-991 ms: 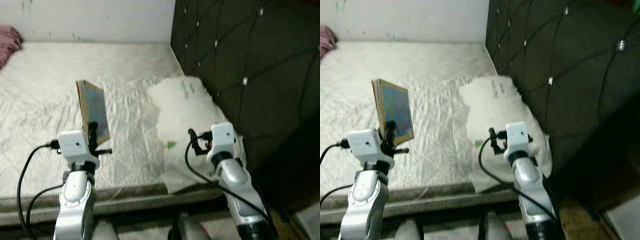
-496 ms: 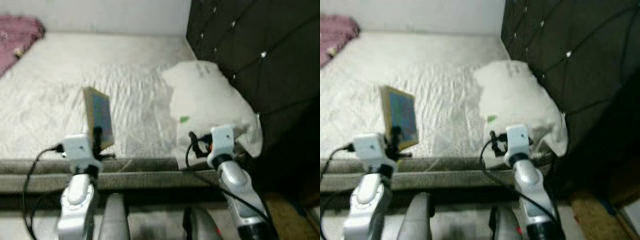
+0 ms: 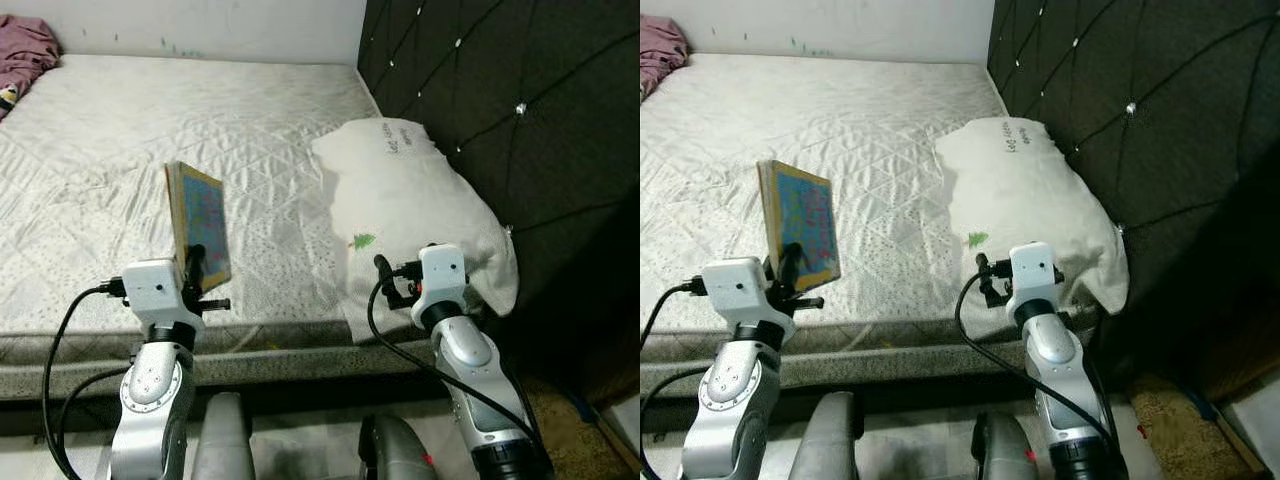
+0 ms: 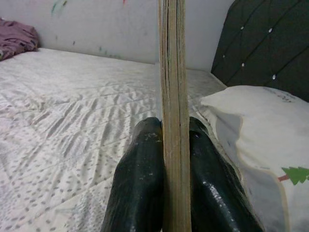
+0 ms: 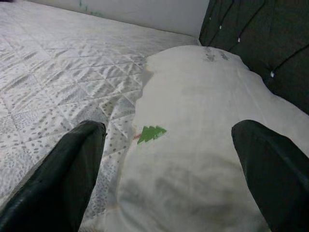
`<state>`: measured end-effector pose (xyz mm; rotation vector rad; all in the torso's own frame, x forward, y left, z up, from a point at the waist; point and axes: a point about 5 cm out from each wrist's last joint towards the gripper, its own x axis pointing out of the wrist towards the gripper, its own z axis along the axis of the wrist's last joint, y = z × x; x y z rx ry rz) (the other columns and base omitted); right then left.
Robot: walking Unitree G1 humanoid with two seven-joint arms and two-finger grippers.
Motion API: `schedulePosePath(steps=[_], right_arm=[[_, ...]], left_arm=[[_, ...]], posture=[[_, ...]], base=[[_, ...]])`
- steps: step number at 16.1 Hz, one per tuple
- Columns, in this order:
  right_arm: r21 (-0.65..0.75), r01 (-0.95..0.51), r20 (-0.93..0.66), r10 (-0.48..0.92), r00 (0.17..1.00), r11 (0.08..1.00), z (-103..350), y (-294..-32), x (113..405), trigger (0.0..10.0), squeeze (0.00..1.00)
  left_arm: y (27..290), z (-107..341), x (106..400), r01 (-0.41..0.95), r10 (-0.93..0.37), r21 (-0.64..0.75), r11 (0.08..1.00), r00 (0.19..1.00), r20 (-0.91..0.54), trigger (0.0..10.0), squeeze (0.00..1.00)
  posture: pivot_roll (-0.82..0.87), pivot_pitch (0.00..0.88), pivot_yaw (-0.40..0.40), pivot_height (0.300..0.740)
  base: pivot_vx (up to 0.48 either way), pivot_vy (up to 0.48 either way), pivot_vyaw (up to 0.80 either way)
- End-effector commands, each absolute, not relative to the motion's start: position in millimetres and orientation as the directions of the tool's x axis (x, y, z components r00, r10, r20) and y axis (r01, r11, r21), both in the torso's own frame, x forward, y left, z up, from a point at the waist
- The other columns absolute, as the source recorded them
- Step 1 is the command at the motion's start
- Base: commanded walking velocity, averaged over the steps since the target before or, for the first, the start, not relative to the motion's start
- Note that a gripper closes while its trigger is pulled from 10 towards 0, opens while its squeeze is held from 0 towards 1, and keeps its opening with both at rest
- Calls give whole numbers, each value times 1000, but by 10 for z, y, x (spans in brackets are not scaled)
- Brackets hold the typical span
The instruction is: Clean up the room
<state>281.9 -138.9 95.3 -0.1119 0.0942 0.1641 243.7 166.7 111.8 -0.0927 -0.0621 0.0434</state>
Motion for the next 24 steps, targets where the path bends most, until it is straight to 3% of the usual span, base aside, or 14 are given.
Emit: schedulePosePath(steps=[1, 18, 20, 24], right_arm=[[-110, -168, -65, 162, 985, 980, 1048, -1383, 2860, 10000, 0], [-133, -171, -47, 166, 985, 976, 1079, -1396, 2883, 10000, 0], [-137, -180, -43, 176, 983, 974, 1097, -1387, 2877, 10000, 0], [-144, -180, -46, 175, 983, 973, 1111, -1427, 2825, 10000, 0]], left_arm=[[1658, 1246, 2466, -22, 34, -95, 995, 992, 125, 10000, 0], [1633, 1245, 2549, -27, 39, -108, 994, 993, 112, 10000, 0], [1645, 1154, 2607, -101, 109, -284, 953, 994, 14, 10000, 0], [1622, 1106, 2739, -130, 117, -409, 903, 992, -57, 10000, 0]], posture=[[21, 0, -59, 632], [19, 0, -67, 632], [12, 0, -70, 628], [-7, 15, -75, 583]], base=[[319, 0, 0], [314, 0, 0], [0, 0, 0], [0, 0, 0]])
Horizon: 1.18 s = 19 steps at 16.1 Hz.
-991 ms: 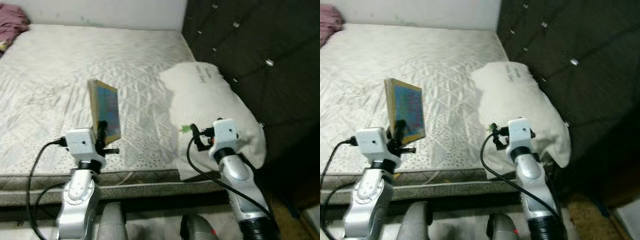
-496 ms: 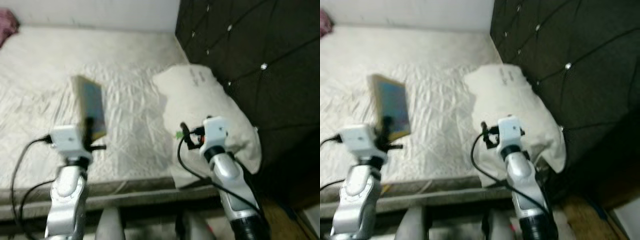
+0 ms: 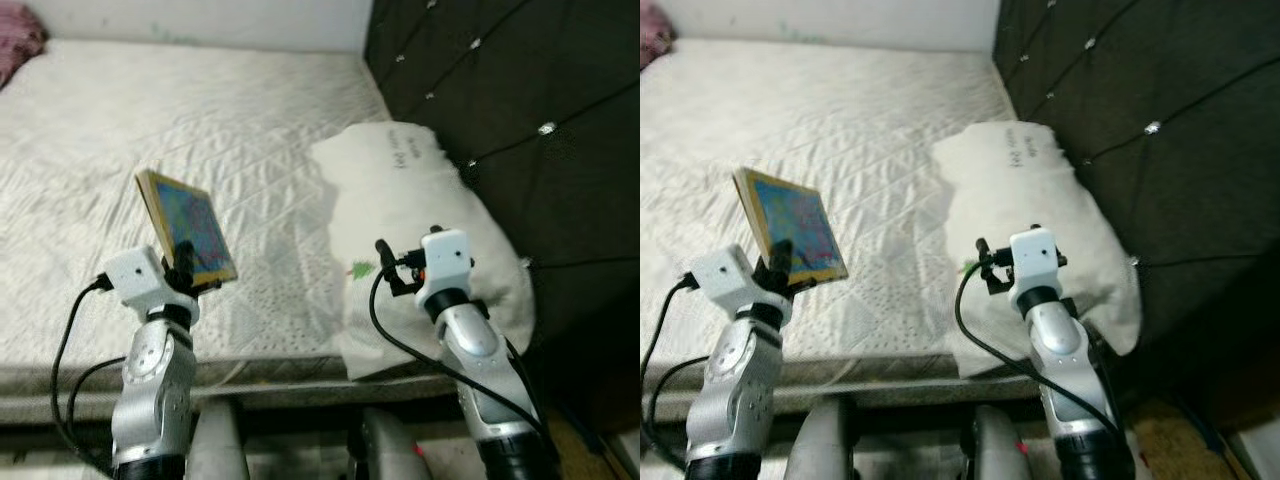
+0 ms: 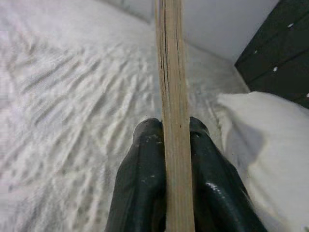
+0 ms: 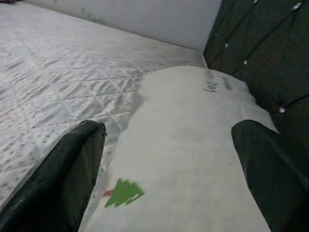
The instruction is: Clean up the room
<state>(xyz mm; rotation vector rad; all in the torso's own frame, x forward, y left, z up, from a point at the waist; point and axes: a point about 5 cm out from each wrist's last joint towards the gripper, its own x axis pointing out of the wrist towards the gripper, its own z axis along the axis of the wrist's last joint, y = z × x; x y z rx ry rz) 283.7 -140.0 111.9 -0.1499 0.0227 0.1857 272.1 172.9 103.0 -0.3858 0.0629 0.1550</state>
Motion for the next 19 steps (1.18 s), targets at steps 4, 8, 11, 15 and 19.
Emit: schedulePosePath(steps=[4, 8, 11, 15, 19], right_arm=[[-153, -166, -45, 161, 986, 974, 1144, -1480, 2793, 10000, 0], [-136, -184, -35, 181, 983, 973, 1186, -1472, 2772, 10000, 0], [-149, -192, -19, 191, 981, 970, 1258, -1459, 2755, 10000, 0], [-170, -226, 19, 232, 973, 959, 1449, -1485, 2632, 10000, 0], [-194, -241, -27, 240, 970, 951, 1442, -1630, 2424, 10000, 0]], left_arm=[[1530, 1108, 2898, -120, 86, -432, 894, 991, -98, 10000, 0], [1555, 1082, 3118, -120, 46, -477, 871, 985, -164, 10000, 0], [1531, 1088, 3233, -93, 1, -468, 879, 981, -194, 10000, 0], [1369, 1032, 3345, -92, -66, -506, 858, 956, -285, 10000, 0], [1294, 1054, 3417, -67, -92, -535, 842, 960, -265, 10000, 0]], posture=[[-24, 25, -78, 568], [-28, 32, -84, 563], [-36, 38, -82, 528], [-77, 67, -89, 528], [-116, 99, -111, 508]], base=[[0, 0, 0], [0, 0, 0], [0, 0, 0], [0, 0, 0], [0, 0, 0]])
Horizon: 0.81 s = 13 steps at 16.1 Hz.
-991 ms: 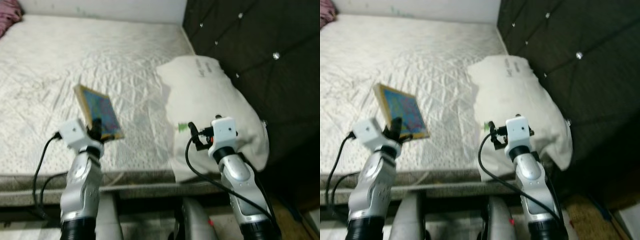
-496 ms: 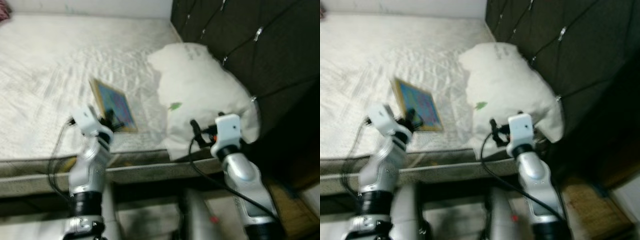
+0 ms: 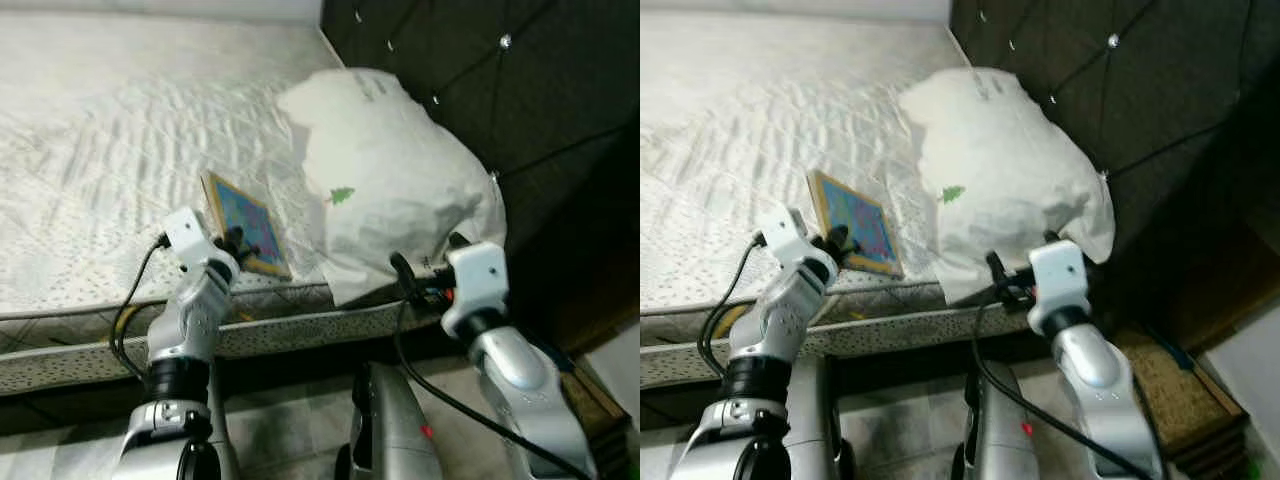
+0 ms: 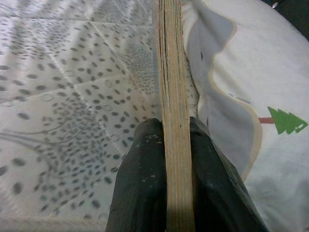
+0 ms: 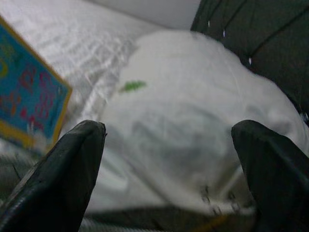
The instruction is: Clean up the room
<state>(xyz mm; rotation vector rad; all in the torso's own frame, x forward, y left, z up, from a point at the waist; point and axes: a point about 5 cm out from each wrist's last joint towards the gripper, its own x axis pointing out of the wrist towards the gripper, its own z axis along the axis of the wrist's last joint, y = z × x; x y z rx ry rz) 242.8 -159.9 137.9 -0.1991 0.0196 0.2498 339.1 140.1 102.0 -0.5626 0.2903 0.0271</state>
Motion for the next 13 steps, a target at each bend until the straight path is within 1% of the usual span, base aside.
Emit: schedulePosePath(steps=[1, 2, 4, 6, 7, 8, 9, 11, 13], right_arm=[[-194, -241, -29, 240, 970, 951, 1451, -1642, 2406, 10000, 0], [-200, -245, -36, 243, 969, 949, 1463, -1666, 2367, 10000, 0], [-216, -251, -54, 245, 968, 944, 1474, -1713, 2330, 10000, 0], [-227, -258, -67, 249, 966, 939, 1482, -1745, 2315, 10000, 0], [-228, -259, -69, 250, 966, 939, 1485, -1746, 2313, 10000, 0], [-228, -265, -72, 255, 964, 937, 1498, -1747, 2313, 10000, 0], [-231, -273, -74, 263, 962, 934, 1512, -1738, 2330, 10000, 0], [-233, -279, -77, 269, 960, 931, 1511, -1730, 2347, 10000, 0], [-234, -282, -78, 271, 959, 930, 1512, -1721, 2355, 10000, 0]], left_arm=[[1274, 1055, 3426, -66, -100, -544, 837, 957, -271, 10000, 0], [1233, 1057, 3456, -72, -111, -561, 825, 952, -285, 10000, 0], [1101, 1131, 3505, -41, -172, -623, 781, 945, -279, 10000, 0], [970, 1136, 3516, -32, -243, -681, 732, 921, -304, 10000, 0], [943, 1141, 3516, -26, -259, -691, 722, 916, -305, 10000, 0], [860, 1178, 3512, -13, -297, -725, 688, 907, -298, 10000, 0], [731, 1263, 3490, 9, -357, -776, 631, 891, -280, 10000, 0], [667, 1267, 3455, 18, -390, -780, 625, 873, -292, 10000, 0], [743, 1194, 3458, -24, -370, -771, 637, 867, -332, 10000, 0]], posture=[[-124, 104, -115, 498], [-135, 107, -120, 485], [-151, 118, -135, 485], [-161, 124, -148, 485], [-161, 124, -148, 485], [-164, 124, -157, 485], [-162, 124, -161, 485], [-158, 125, -165, 485], [-159, 124, -164, 485]], base=[[0, 0, 0], [0, 0, 0], [0, 0, 0], [0, 0, 0], [0, 0, 0], [0, 0, 0], [0, 0, 0], [0, 0, 0], [0, 0, 0]])
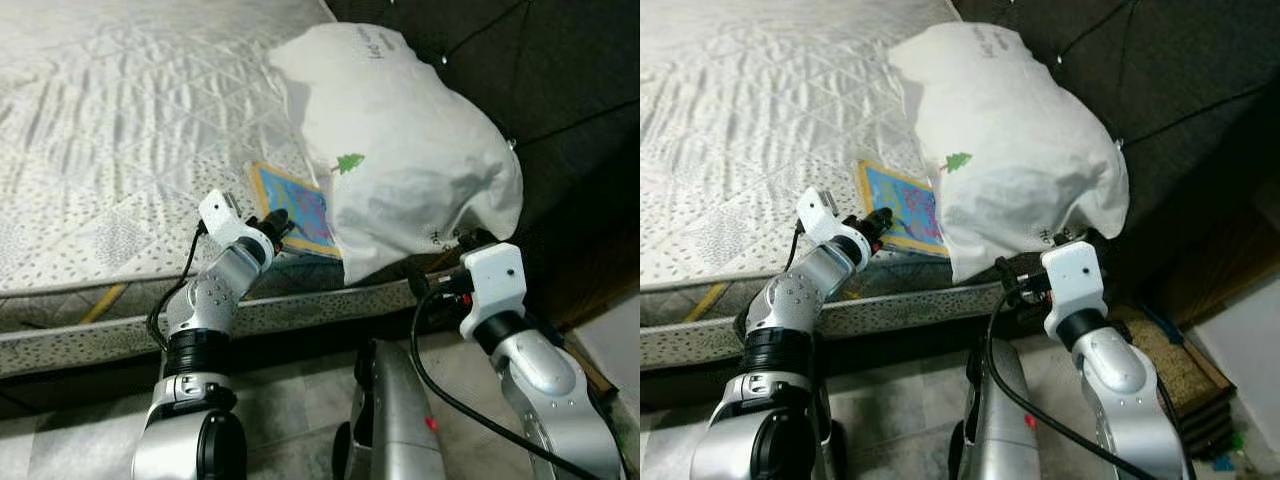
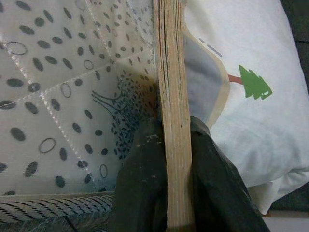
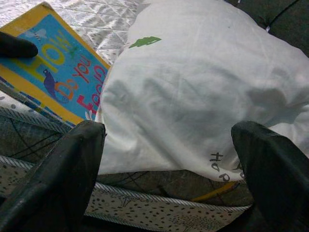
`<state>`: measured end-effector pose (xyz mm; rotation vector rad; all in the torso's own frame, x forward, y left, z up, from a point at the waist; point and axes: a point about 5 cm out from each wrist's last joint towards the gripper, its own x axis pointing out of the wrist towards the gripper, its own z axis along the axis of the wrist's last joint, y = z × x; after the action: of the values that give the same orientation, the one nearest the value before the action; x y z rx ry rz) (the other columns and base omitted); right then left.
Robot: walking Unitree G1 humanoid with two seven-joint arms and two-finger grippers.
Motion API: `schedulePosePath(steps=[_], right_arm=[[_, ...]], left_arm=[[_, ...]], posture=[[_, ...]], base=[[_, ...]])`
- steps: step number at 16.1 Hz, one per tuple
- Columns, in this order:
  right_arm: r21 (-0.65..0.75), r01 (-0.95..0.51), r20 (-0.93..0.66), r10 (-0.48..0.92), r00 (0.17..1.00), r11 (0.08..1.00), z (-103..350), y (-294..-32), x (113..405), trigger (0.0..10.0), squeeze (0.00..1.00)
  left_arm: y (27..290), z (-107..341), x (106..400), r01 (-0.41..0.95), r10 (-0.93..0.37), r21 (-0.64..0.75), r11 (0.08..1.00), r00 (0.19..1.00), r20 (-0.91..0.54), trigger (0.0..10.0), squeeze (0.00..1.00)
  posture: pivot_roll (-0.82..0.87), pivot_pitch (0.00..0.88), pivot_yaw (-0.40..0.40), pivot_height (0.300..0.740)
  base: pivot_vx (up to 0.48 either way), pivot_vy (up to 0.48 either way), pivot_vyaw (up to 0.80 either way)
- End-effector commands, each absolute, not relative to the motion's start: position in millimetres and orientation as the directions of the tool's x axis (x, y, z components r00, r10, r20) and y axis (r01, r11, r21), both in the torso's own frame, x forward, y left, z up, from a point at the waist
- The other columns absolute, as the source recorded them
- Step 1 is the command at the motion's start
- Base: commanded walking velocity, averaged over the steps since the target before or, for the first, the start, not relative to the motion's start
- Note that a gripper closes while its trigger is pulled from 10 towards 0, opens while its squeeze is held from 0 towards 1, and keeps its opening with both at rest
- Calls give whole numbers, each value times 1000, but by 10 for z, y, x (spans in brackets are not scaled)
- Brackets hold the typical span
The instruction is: Clean up the room
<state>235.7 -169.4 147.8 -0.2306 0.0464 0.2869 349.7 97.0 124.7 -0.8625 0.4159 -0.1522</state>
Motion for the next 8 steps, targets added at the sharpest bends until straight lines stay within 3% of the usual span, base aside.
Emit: schedulePosePath(steps=[1, 8], right_arm=[[-234, -282, -79, 271, 959, 930, 1508, -1721, 2354, 10000, 0], [-240, -273, -82, 261, 962, 931, 1476, -1739, 2361, 10000, 0]], left_arm=[[781, 1189, 3466, -28, -368, -771, 636, 867, -335, 10000, 0], [1275, 1192, 3600, -96, -223, -680, 727, 904, -365, 10000, 0]], posture=[[-160, 124, -162, 485], [-154, 111, -159, 485]], base=[[0, 0, 0], [0, 0, 0]])
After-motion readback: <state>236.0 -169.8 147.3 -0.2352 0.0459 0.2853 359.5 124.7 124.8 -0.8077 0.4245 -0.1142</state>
